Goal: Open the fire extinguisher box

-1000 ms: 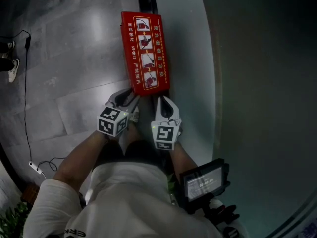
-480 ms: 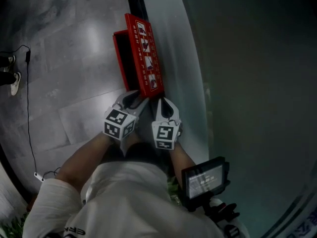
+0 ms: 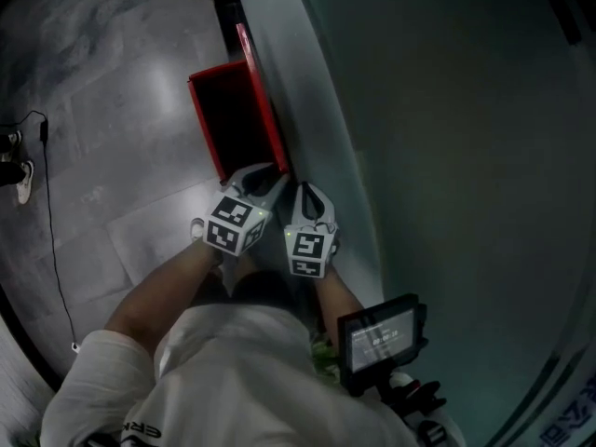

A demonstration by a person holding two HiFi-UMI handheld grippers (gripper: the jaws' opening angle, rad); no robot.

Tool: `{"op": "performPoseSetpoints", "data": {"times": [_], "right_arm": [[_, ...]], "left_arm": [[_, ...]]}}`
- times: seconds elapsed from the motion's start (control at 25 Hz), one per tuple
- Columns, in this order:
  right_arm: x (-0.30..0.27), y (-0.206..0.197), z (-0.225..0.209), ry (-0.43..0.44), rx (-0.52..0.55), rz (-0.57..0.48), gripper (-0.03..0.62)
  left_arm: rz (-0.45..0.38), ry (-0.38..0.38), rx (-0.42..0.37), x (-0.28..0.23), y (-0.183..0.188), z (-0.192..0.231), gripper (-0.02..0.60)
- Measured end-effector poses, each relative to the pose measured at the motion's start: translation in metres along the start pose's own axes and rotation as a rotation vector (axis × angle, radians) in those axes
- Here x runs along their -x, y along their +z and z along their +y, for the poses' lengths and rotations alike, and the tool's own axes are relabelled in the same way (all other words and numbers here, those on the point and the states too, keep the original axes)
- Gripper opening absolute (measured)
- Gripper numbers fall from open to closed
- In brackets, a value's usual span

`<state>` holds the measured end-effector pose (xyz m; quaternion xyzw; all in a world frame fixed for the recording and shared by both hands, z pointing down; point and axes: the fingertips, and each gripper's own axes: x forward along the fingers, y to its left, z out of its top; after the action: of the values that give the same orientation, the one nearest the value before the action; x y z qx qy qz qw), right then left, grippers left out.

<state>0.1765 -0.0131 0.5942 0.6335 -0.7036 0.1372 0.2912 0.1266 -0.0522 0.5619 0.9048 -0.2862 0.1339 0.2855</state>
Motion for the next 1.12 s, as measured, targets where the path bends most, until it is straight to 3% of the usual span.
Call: {"op": "performPoseSetpoints", "data": {"times": [0.16, 0.44, 0.56, 0.68, 0.88, 1.12], "right_arm": [[-0.003, 0.006, -0.011, -0.001, -0.005, 0.000, 0.014], [-0.009, 0.020, 0.003, 0.064, 0.103, -0.010, 0.034], [-0.004, 0.022, 0.002, 0.064, 0.102, -0.013, 0.034], [-0.006, 0.022, -0.004, 0.091, 0.061, -0.003, 0.060], [-0.008, 0.014, -0.008, 0.151, 0.054, 0.012, 0.167], [-0.006, 0.017, -0.010, 0.154, 0.047, 0.012, 0.124]], "left_arm": [[0.000, -0.003, -0.005, -0.008, 0.010, -0.006, 0.070], [0.002, -0.024, -0.008, -0.010, 0.018, -0.011, 0.060], [0.003, -0.035, -0.012, -0.008, 0.021, -0.016, 0.060], [0.006, -0.048, -0.017, -0.011, 0.020, -0.016, 0.061], [0.001, -0.056, -0.033, -0.018, 0.014, -0.016, 0.060], [0.016, -0.072, -0.031, -0.022, 0.020, -0.024, 0.060]]}}
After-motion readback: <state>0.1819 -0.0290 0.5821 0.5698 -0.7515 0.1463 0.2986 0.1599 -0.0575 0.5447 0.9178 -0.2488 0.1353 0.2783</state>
